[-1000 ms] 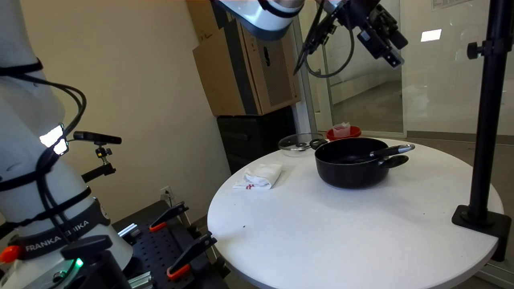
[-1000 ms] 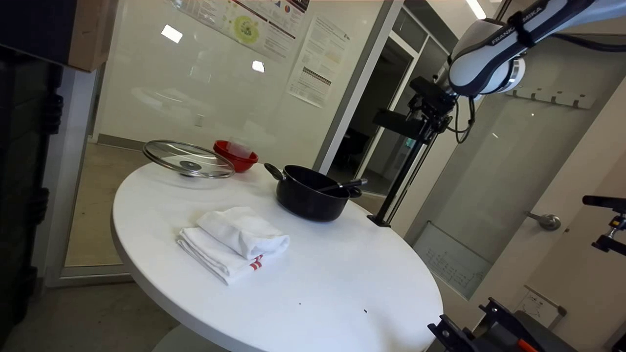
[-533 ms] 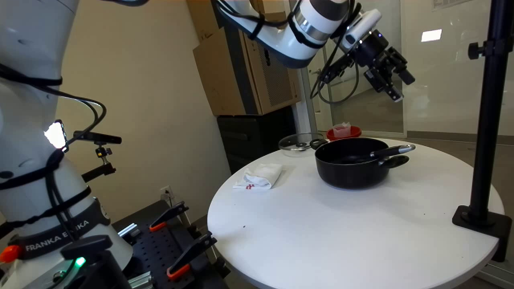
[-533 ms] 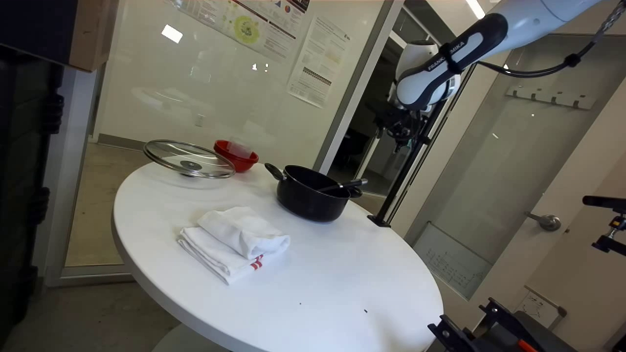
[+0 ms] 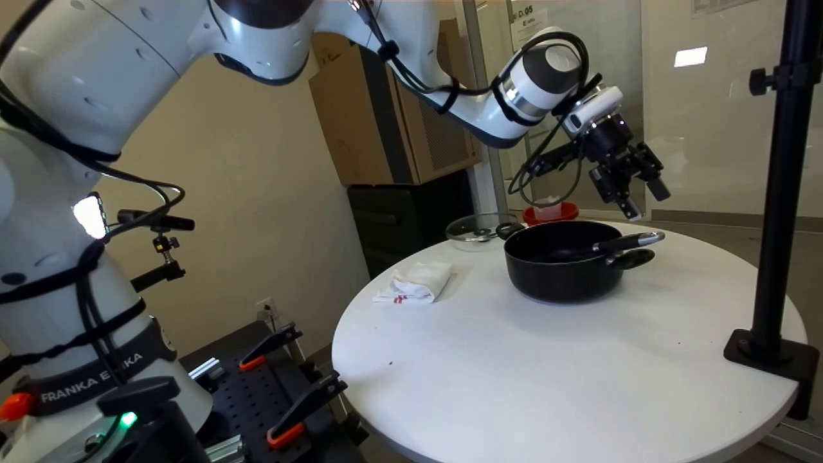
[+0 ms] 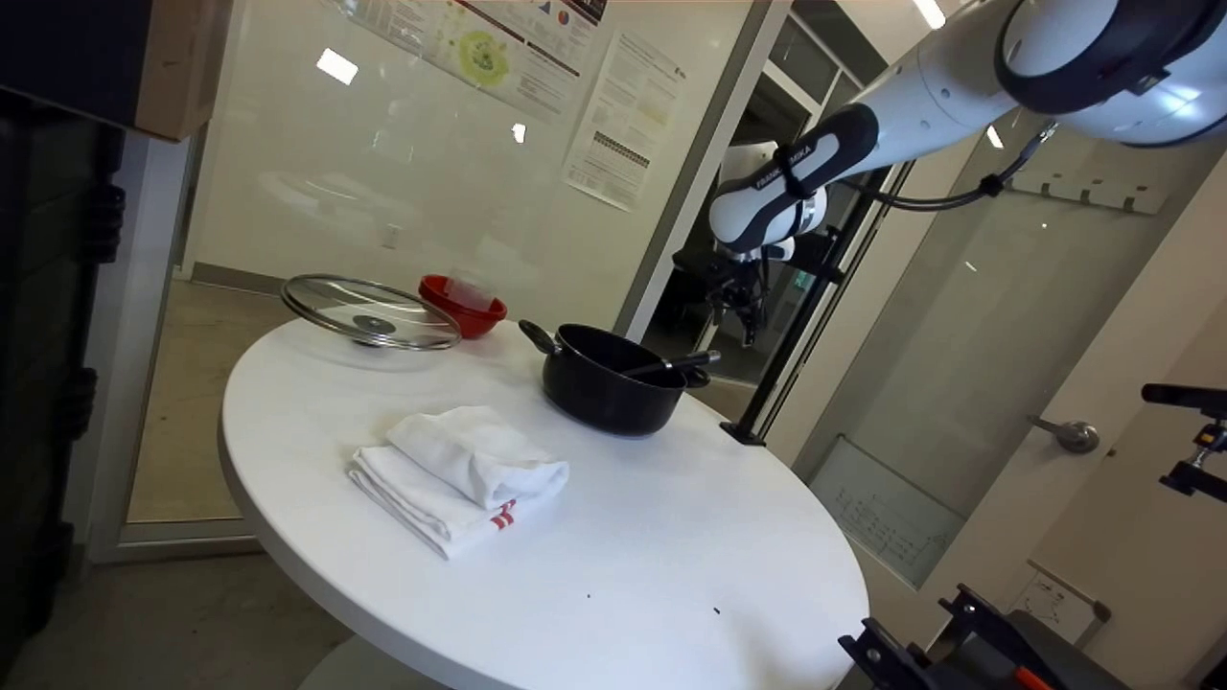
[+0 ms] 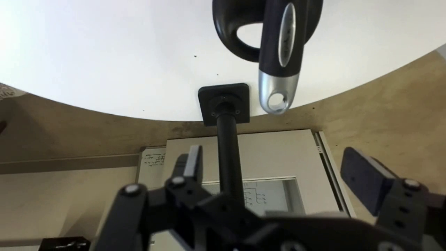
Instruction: Remove the spoon from the pot.
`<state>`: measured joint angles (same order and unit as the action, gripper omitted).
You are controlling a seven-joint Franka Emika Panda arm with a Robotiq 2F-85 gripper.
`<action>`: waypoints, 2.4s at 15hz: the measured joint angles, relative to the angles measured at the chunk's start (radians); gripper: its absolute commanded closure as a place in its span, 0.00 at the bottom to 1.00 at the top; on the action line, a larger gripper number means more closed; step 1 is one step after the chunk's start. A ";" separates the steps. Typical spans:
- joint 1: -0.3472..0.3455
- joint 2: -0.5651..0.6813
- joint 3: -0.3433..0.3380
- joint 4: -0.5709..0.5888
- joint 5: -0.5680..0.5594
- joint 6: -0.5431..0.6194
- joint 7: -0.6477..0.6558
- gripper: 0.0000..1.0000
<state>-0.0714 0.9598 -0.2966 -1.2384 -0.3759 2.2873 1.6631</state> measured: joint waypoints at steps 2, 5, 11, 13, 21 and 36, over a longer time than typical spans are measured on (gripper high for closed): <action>-0.014 0.050 -0.005 0.061 0.015 -0.041 -0.015 0.00; -0.026 0.099 -0.006 0.118 0.020 -0.065 -0.050 0.00; -0.008 0.136 -0.006 0.157 0.020 -0.064 -0.108 0.00; 0.002 0.141 -0.006 0.160 0.020 -0.063 -0.119 0.00; 0.038 0.166 -0.007 0.156 0.019 -0.053 -0.141 0.27; 0.049 0.130 -0.003 0.129 0.033 0.088 -0.218 0.92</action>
<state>-0.0229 1.0901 -0.2994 -1.1091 -0.3431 2.3758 1.4446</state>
